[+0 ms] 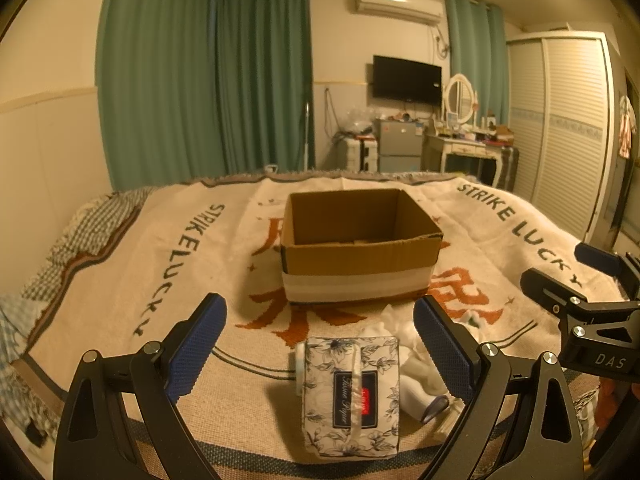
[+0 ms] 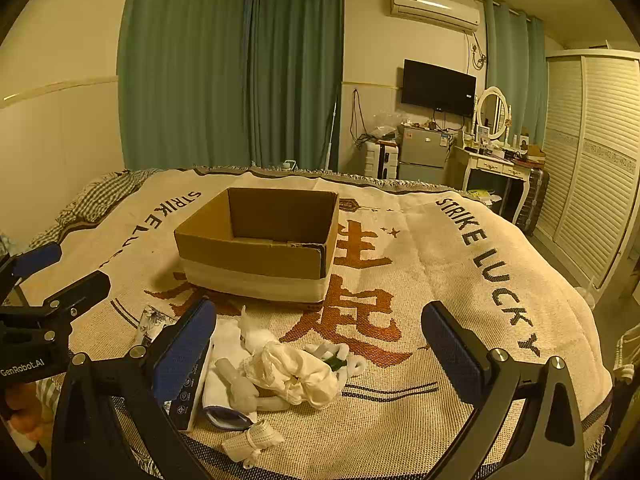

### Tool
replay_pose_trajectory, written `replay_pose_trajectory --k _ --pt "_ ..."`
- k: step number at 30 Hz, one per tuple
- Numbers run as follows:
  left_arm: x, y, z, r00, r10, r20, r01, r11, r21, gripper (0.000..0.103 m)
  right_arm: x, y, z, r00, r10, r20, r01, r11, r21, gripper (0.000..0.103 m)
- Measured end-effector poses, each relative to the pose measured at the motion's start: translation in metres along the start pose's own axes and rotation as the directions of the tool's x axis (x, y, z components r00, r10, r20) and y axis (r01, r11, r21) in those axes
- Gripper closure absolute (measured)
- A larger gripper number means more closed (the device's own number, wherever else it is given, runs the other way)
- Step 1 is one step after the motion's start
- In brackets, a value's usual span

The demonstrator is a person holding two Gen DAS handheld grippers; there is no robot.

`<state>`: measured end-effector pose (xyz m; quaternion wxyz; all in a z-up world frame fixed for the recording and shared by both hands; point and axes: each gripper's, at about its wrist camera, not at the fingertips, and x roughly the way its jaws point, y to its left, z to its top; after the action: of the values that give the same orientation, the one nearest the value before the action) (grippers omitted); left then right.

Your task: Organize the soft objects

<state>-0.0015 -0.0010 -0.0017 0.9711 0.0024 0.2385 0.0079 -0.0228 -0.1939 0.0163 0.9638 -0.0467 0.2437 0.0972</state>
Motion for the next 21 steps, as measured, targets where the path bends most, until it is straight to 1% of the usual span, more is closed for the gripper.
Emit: replay_pose_trajectory --k 21 --pt "0.0016 0.0033 0.0006 1.0 0.001 -0.007 -0.001 1.0 0.002 0.007 0.0 -0.0003 -0.0003 1.0 -0.001 0.0 0.001 1.0 0.002 0.0"
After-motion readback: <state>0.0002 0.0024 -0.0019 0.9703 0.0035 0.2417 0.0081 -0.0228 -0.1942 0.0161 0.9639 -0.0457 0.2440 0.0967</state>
